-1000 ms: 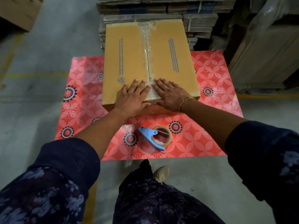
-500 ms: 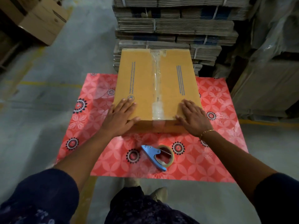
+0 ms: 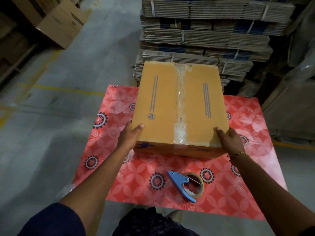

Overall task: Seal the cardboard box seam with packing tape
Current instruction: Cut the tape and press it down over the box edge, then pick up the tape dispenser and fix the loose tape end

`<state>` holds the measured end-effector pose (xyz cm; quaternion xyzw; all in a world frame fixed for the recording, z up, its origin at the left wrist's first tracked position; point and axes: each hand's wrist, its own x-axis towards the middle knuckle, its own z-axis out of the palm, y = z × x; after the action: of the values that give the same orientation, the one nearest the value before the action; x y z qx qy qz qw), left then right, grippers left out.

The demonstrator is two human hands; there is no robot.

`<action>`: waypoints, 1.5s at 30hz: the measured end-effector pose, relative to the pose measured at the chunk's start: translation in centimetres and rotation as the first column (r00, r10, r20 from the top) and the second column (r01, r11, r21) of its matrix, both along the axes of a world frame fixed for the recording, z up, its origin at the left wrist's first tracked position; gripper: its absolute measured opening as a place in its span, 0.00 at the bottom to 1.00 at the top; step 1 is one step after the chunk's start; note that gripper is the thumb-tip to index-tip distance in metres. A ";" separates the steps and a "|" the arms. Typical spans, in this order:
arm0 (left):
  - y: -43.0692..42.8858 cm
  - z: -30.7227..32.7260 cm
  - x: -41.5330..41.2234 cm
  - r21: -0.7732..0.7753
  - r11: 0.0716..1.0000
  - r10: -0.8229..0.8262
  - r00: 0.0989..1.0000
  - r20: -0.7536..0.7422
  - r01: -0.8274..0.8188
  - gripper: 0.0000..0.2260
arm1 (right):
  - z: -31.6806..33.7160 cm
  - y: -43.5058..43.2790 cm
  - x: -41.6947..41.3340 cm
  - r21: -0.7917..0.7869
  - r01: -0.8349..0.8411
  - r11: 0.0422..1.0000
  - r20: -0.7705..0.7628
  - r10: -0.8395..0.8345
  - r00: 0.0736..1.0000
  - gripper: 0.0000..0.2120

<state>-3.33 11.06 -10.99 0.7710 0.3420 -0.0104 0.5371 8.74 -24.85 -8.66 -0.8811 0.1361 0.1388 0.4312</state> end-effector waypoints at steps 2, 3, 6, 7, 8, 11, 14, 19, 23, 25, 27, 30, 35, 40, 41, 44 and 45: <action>3.4 -0.6 -0.7 -0.002 1.000 0.029 0.999 0.019 -0.029 0.33 | -0.1 2.6 -0.7 -0.003 -0.048 0.999 0.019 0.048 0.999 0.24; 5.1 -0.6 -1.1 -0.006 0.999 0.051 0.998 0.025 -0.051 0.34 | -0.2 4.0 -1.1 -0.001 -0.072 0.997 0.030 0.072 0.997 0.22; 9.8 0.4 -2.4 -0.025 0.996 0.084 0.996 0.024 -0.083 0.25 | -0.2 8.5 -2.4 0.019 -0.127 0.992 0.039 0.126 0.991 0.22; 11.3 0.6 -2.9 -0.013 0.994 0.105 0.994 0.021 -0.104 0.25 | 0.0 9.9 -2.8 0.029 -0.145 0.989 0.051 0.143 0.988 0.22; 12.8 0.3 -3.3 -0.010 0.992 0.130 0.992 0.011 -0.129 0.28 | 0.0 11.2 -3.1 0.032 -0.161 0.986 0.066 0.159 0.985 0.23; 15.6 -0.1 -4.0 -0.040 0.989 0.145 0.989 0.030 -0.144 0.32 | 0.2 13.8 -3.7 0.038 -0.187 0.982 0.083 0.183 0.980 0.24; 15.6 0.7 -4.1 -0.076 0.988 0.140 0.989 0.041 -0.137 0.26 | 0.2 15.2 -4.2 0.033 -0.189 0.981 0.047 0.187 0.981 0.27; 15.7 0.4 -4.4 -0.086 0.991 0.110 0.993 0.038 -0.107 0.28 | -0.1 15.3 -4.0 0.024 -0.201 0.979 0.004 0.201 0.980 0.30; 16.0 0.5 -4.9 0.182 0.983 0.042 0.998 -0.037 -0.034 0.36 | 0.0 13.6 -3.8 0.119 -0.210 0.970 -0.056 0.218 0.974 0.24; 14.6 1.1 -5.0 0.574 0.818 0.026 1.000 0.016 -0.030 0.29 | 0.1 11.8 -4.1 0.189 -0.155 0.970 -0.110 0.177 0.978 0.17; 11.5 2.0 -4.8 0.783 0.615 -0.049 0.987 0.150 -0.088 0.25 | 0.0 9.2 -4.8 0.204 -0.107 0.973 -0.170 0.143 0.975 0.16; 5.2 2.7 -3.7 0.810 0.584 -0.243 0.940 0.238 -0.054 0.19 | -1.4 4.7 -6.7 0.137 -0.065 0.988 -0.224 0.095 0.970 0.16; -5.2 2.5 -2.2 0.703 0.663 -0.604 0.739 0.298 0.258 0.11 | -3.8 -0.7 -11.5 -0.070 -0.100 0.992 -0.331 0.072 0.941 0.19; -11.4 1.6 -3.1 0.546 0.667 -0.699 0.679 0.225 0.506 0.08 | -7.4 -1.2 -16.7 0.018 -0.097 0.995 -0.576 0.089 0.813 0.28; -11.9 1.4 -3.5 0.525 0.673 -0.698 0.683 0.217 0.521 0.08 | -8.4 -1.0 -17.4 0.056 -0.044 0.997 -0.598 0.069 0.798 0.30; -12.4 1.0 -5.3 0.511 0.691 -0.668 0.721 0.184 0.511 0.08 | -11.5 -0.6 -18.2 0.085 0.078 0.993 -0.543 -0.019 0.839 0.26; -12.2 1.0 -6.1 0.496 0.715 -0.638 0.750 0.174 0.493 0.09 | -12.0 -0.6 -18.2 0.098 0.100 0.990 -0.514 -0.036 0.857 0.25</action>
<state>-9.46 -1.18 -9.97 0.9252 -0.0164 0.0272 0.3781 -9.45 -25.48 -20.70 -0.7798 0.2676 0.3599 0.4368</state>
